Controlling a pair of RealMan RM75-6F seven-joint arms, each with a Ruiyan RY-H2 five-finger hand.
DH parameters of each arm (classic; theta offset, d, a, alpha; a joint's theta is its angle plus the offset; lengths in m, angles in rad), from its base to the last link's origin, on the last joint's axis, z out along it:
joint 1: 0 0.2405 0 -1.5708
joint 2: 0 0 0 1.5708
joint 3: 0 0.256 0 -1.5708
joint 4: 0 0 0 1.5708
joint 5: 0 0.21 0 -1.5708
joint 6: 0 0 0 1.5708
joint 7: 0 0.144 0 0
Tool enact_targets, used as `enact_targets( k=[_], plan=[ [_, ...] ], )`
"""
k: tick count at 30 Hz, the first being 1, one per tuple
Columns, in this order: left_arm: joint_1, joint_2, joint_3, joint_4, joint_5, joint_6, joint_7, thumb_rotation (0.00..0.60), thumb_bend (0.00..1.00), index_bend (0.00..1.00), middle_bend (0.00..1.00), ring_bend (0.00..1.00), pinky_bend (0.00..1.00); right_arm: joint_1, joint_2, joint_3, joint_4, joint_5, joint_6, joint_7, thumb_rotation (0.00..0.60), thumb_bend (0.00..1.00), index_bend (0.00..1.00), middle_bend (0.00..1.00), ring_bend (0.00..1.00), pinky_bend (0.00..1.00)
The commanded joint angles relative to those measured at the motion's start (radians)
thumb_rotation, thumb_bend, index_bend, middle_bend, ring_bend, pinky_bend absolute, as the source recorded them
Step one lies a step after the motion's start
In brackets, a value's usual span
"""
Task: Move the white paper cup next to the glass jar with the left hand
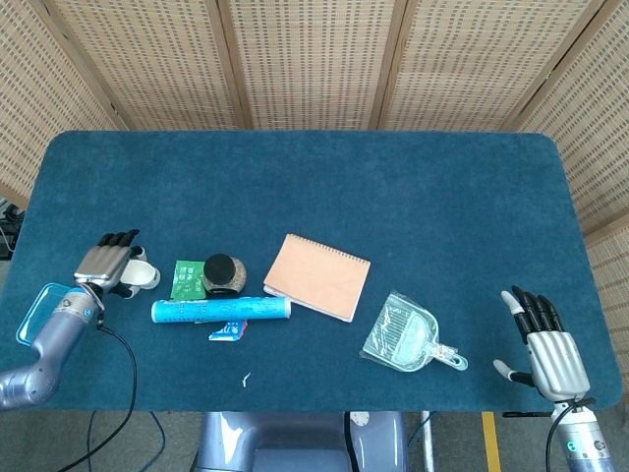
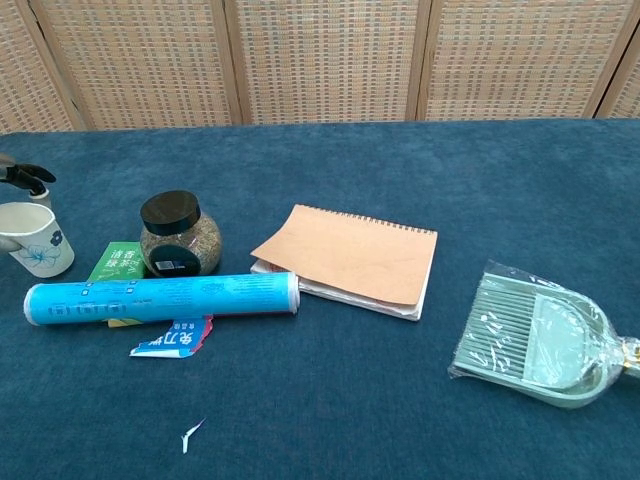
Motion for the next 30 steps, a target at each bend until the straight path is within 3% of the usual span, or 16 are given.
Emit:
enact_targets(
  k=[1, 14, 21, 30],
  plan=[
    [-0.002, 0.018, -0.008, -0.022, 0.002, 0.013, -0.008, 0.600, 0.32, 0.36, 0.00, 0.00, 0.00, 0.001, 0.000, 0.000, 0.000, 0.001, -0.002, 0.002, 0.600, 0.00, 0.00, 0.00, 0.00, 0.00],
    [-0.077, 0.066, -0.073, -0.104, -0.039, 0.040, 0.014, 0.600, 0.32, 0.34, 0.00, 0.00, 0.00, 0.013, 0.002, 0.008, 0.014, 0.033, -0.039, 0.031, 0.600, 0.00, 0.00, 0.00, 0.00, 0.00],
    [-0.194, 0.017, -0.106, -0.062, -0.187, 0.005, 0.087, 0.600, 0.32, 0.33, 0.00, 0.00, 0.00, 0.028, -0.005, 0.018, 0.034, 0.069, -0.081, 0.042, 0.600, 0.00, 0.00, 0.00, 0.00, 0.00],
    [-0.350, -0.111, -0.076, 0.053, -0.356, -0.033, 0.212, 0.600, 0.32, 0.31, 0.00, 0.00, 0.00, 0.039, -0.004, 0.036, 0.058, 0.118, -0.120, 0.079, 0.600, 0.00, 0.00, 0.00, 0.00, 0.00]
  ],
)
